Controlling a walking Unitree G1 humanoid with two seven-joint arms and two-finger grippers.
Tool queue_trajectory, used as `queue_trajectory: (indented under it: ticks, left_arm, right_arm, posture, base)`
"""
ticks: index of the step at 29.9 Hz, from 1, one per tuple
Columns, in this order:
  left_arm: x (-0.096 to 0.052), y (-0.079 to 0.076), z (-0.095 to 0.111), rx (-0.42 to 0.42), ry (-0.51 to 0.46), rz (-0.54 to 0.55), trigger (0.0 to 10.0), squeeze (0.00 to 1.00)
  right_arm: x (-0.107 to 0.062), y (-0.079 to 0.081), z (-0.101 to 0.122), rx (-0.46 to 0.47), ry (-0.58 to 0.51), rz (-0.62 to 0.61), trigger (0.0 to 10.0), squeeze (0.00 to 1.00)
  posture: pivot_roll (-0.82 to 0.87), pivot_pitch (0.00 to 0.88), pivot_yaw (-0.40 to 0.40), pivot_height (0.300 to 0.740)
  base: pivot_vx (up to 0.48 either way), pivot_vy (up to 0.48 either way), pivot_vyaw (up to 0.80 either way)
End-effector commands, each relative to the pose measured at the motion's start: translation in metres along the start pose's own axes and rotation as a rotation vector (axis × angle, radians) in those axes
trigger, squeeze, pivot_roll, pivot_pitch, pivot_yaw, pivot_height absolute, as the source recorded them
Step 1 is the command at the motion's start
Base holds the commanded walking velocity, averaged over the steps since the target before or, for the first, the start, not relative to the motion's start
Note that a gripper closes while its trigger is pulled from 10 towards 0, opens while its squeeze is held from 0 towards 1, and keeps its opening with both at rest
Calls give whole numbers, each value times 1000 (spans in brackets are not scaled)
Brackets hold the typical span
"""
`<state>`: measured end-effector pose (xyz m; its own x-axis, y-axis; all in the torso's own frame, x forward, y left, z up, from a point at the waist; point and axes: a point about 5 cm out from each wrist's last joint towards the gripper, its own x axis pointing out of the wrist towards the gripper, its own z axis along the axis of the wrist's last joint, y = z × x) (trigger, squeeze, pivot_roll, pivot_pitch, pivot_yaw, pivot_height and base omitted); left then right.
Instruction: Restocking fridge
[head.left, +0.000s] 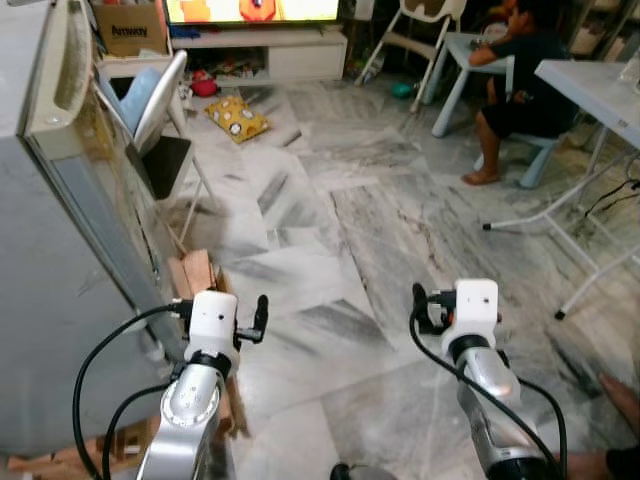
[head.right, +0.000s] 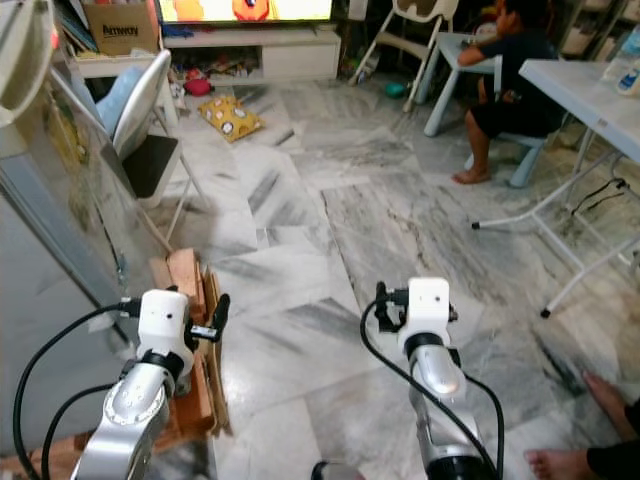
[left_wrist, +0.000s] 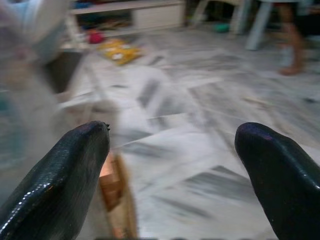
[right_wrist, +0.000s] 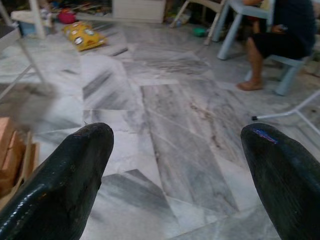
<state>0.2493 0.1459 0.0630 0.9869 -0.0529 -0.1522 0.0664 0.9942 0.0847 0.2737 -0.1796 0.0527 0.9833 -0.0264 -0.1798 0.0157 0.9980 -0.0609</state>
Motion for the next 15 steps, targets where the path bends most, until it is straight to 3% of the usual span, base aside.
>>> queue_trajectory:
  ticks: [1, 3, 10, 15]
  left_arm:
    - [2, 10, -4, 0, 29, 71, 10000, 0]
    - [9, 21, -1, -3, 29, 147, 10000, 0]
    - [15, 26, -1, -68, 44, 174, 10000, 0]
    - [17, 25, -5, -64, 75, 189, 10000, 0]
  right_arm:
    - [1, 0, 4, -2, -7, 7, 10000, 0]
    - [0, 0, 3, -5, -2, 11, 10000, 0]
    - [-2, 4, -1, 20, 18, 60, 10000, 0]
    - [-2, 9, -2, 28, 27, 93, 10000, 0]
  posture:
    - [73, 32, -70, 740]
    - [64, 38, -72, 740]
    - [57, 43, -73, 740]
    - [54, 43, -72, 740]
  base:
    - [0, 0, 0]
    - [0, 0, 0]
    - [0, 0, 0]
    - [0, 0, 0]
